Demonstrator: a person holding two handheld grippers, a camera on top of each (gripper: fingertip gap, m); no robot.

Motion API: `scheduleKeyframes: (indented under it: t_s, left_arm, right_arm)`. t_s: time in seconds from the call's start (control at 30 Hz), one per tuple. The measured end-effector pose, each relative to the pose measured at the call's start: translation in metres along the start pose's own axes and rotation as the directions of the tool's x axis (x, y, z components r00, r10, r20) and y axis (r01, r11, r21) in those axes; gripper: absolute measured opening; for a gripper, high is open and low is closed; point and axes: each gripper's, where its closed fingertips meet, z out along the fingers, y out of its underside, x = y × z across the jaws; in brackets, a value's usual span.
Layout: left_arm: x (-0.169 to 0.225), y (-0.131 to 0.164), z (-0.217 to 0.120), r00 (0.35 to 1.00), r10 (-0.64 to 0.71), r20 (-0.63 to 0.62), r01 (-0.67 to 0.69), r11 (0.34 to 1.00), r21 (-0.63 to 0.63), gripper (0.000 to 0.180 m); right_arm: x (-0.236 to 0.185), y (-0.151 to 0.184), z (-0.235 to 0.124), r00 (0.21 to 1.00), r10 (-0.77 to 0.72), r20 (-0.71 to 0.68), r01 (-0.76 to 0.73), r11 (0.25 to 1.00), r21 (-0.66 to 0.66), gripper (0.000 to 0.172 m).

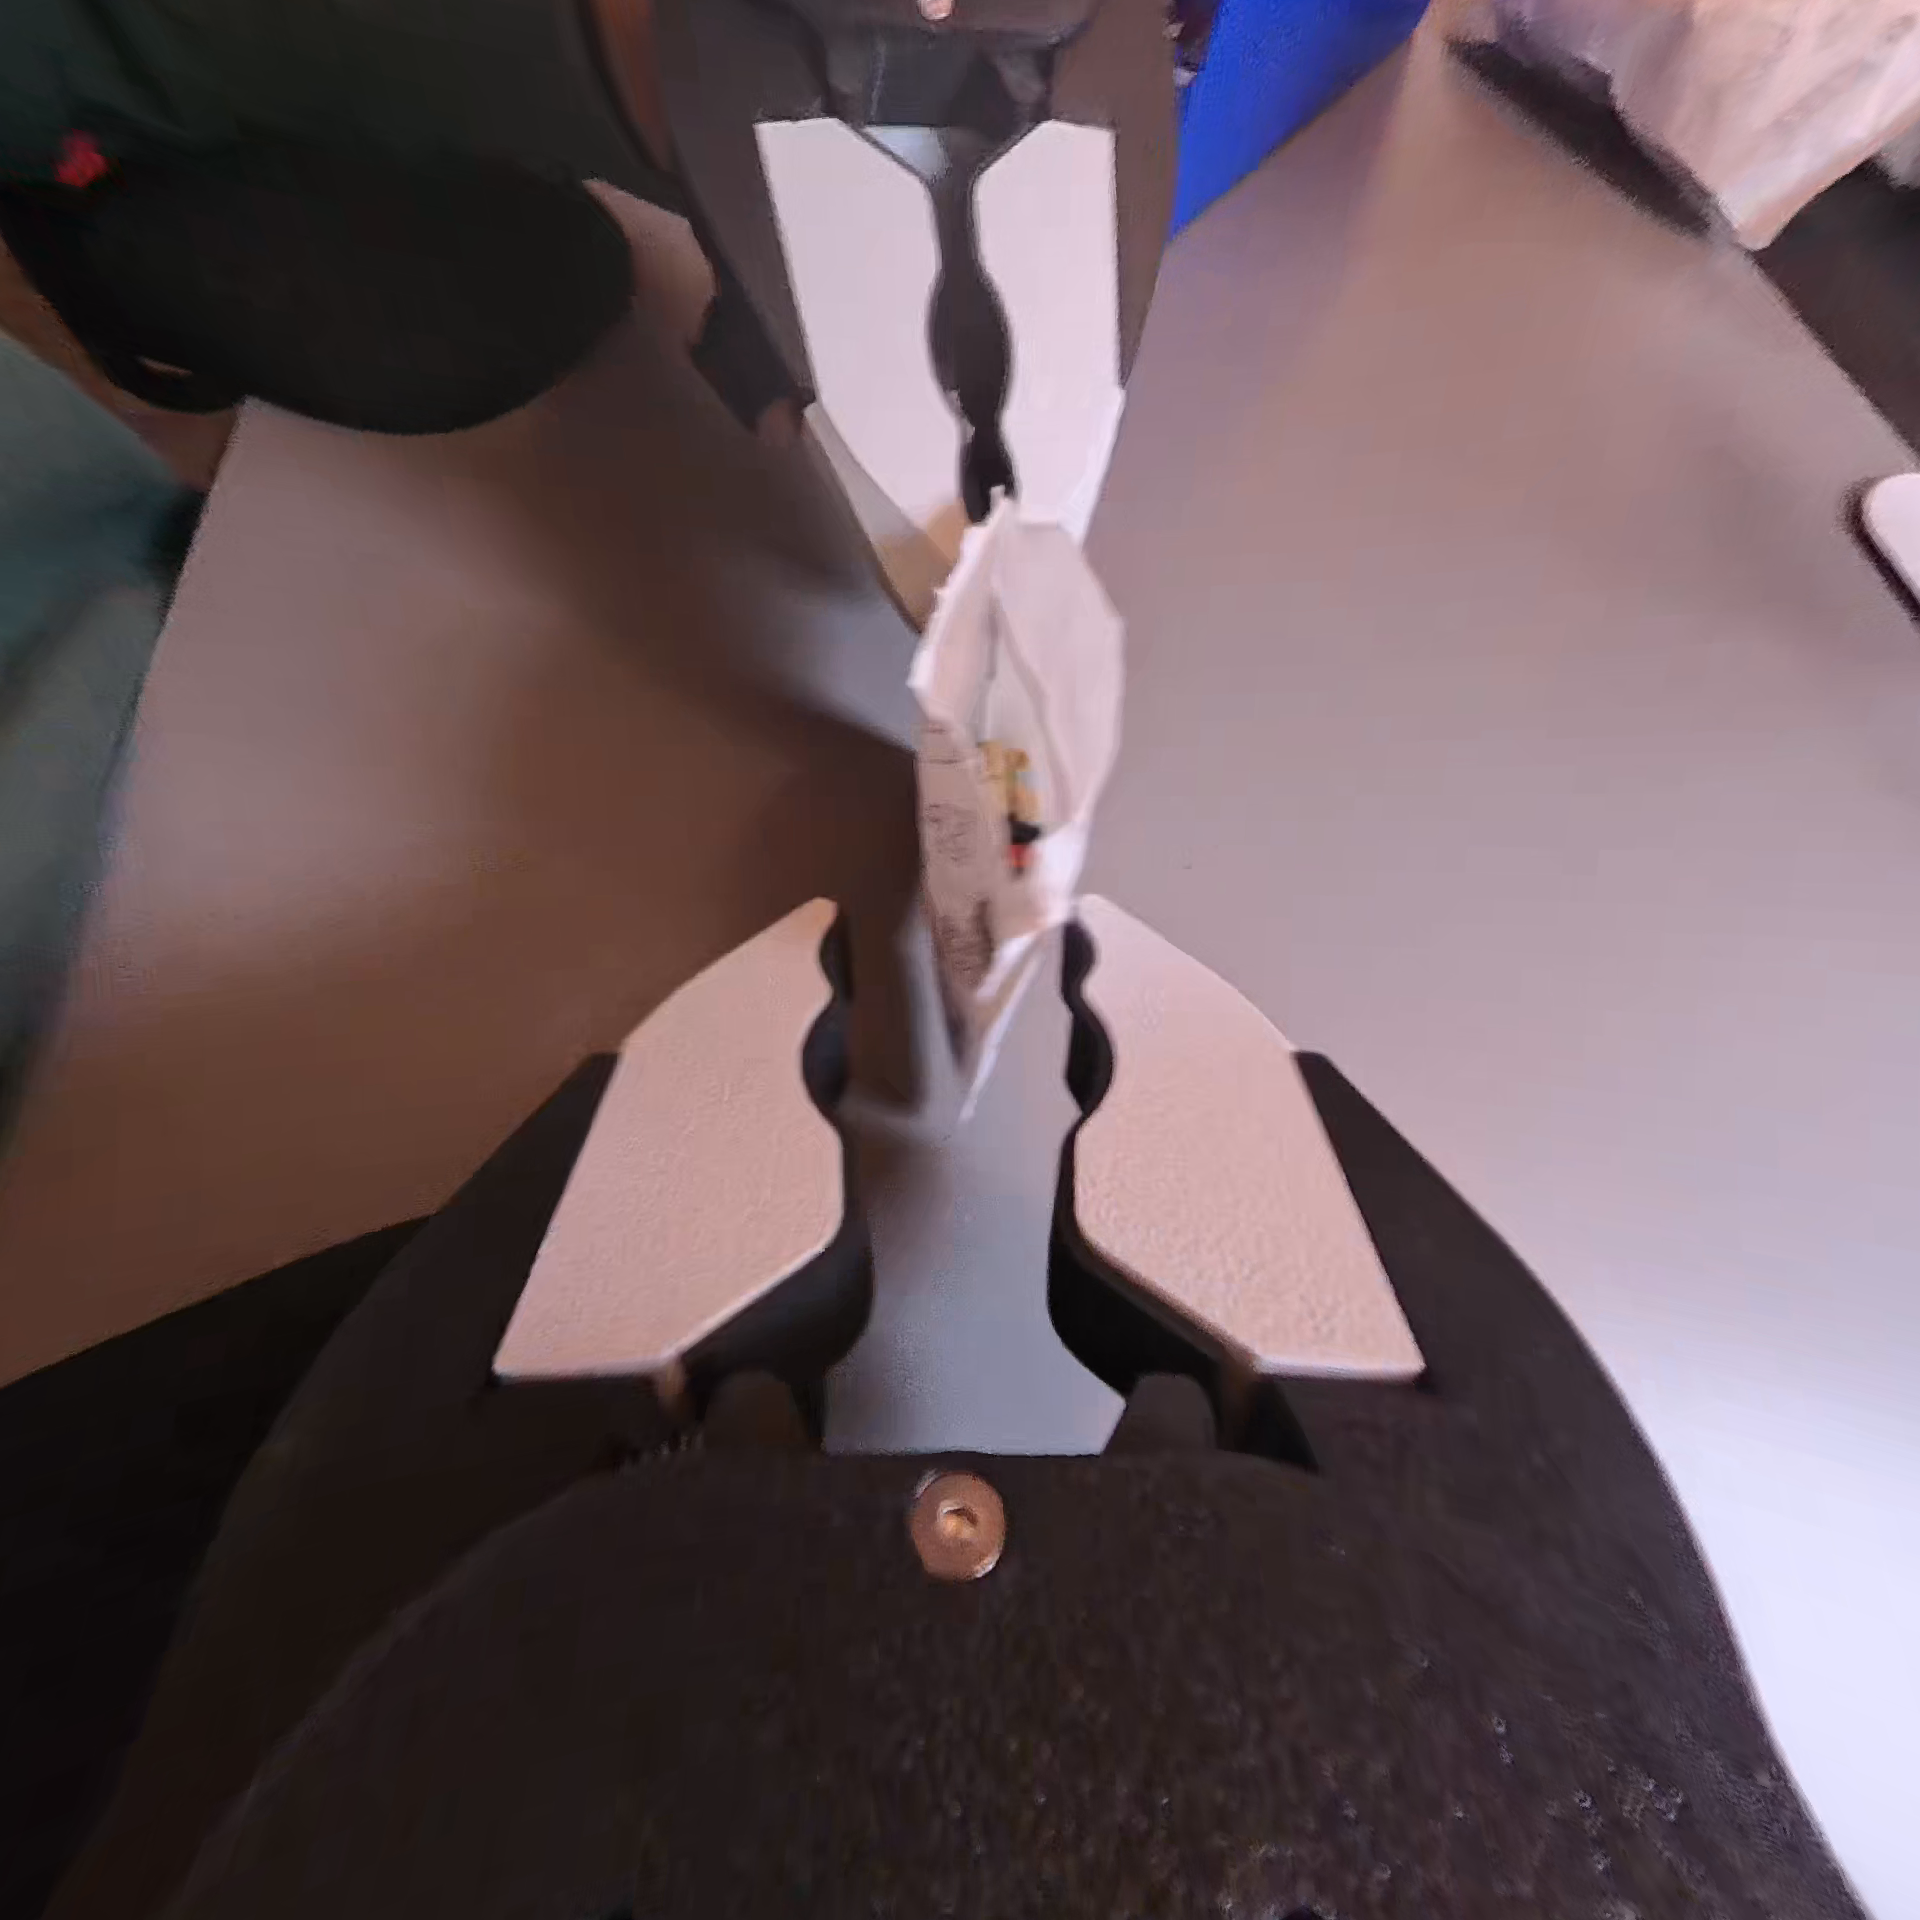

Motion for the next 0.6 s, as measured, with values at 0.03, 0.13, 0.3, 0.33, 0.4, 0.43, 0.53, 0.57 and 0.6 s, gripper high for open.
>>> scheduleKeyframes:
  t_s: [0.03, 0.13, 0.3, 0.33, 0.4, 0.43, 0.53, 0.57, 0.6]
  left_arm:
    - [-0.001, 0.000, -0.001, 1.000, -0.005, 0.012, 0.005, 1.000, 0.012, 0.001]
    - [-0.006, 0.000, -0.008, 1.000, -0.013, 0.024, 0.012, 0.998, 0.061, 0.001]
    - [0.001, -0.008, -0.006, 0.983, 0.173, 0.069, -0.179, 0.980, 0.088, 0.033]
    - [0.002, -0.009, -0.001, 0.977, 0.199, 0.079, -0.205, 0.976, 0.079, 0.038]
    - [0.007, -0.013, 0.007, 0.968, 0.236, 0.088, -0.244, 0.965, 0.095, 0.032]
    - [0.008, -0.013, 0.009, 0.964, 0.248, 0.096, -0.257, 0.962, 0.096, 0.018]
    - [0.009, -0.013, 0.009, 0.965, 0.249, 0.086, -0.256, 0.963, 0.087, 0.008]
    - [0.010, -0.013, 0.009, 0.972, 0.228, 0.065, -0.233, 0.969, 0.084, 0.007]
    - [0.010, -0.011, 0.009, 0.973, 0.221, 0.061, -0.225, 0.972, 0.071, 0.007]
  right_arm:
    - [0.006, -0.003, 0.002, 1.000, -0.015, -0.027, 0.014, 1.000, -0.006, 0.019]
    - [0.014, -0.012, 0.003, 0.999, -0.035, -0.017, 0.036, 0.997, 0.062, 0.006]
    - [0.017, -0.013, 0.003, 0.993, -0.109, -0.038, 0.114, 0.978, 0.174, 0.005]
    - [0.014, -0.015, 0.004, 0.992, -0.120, -0.031, 0.124, 0.974, 0.192, 0.005]
    - [0.008, -0.016, 0.006, 0.988, -0.155, -0.026, 0.157, 0.968, 0.196, 0.004]
    - [0.006, -0.017, 0.007, 0.984, -0.174, -0.028, 0.177, 0.965, 0.194, 0.004]
    - [0.004, -0.015, 0.007, 0.983, -0.182, -0.035, 0.186, 0.965, 0.184, 0.004]
    - [0.003, -0.015, 0.007, 0.984, -0.175, -0.027, 0.177, 0.966, 0.186, 0.004]
    - [0.003, -0.014, 0.006, 0.985, -0.170, -0.024, 0.171, 0.969, 0.180, 0.004]
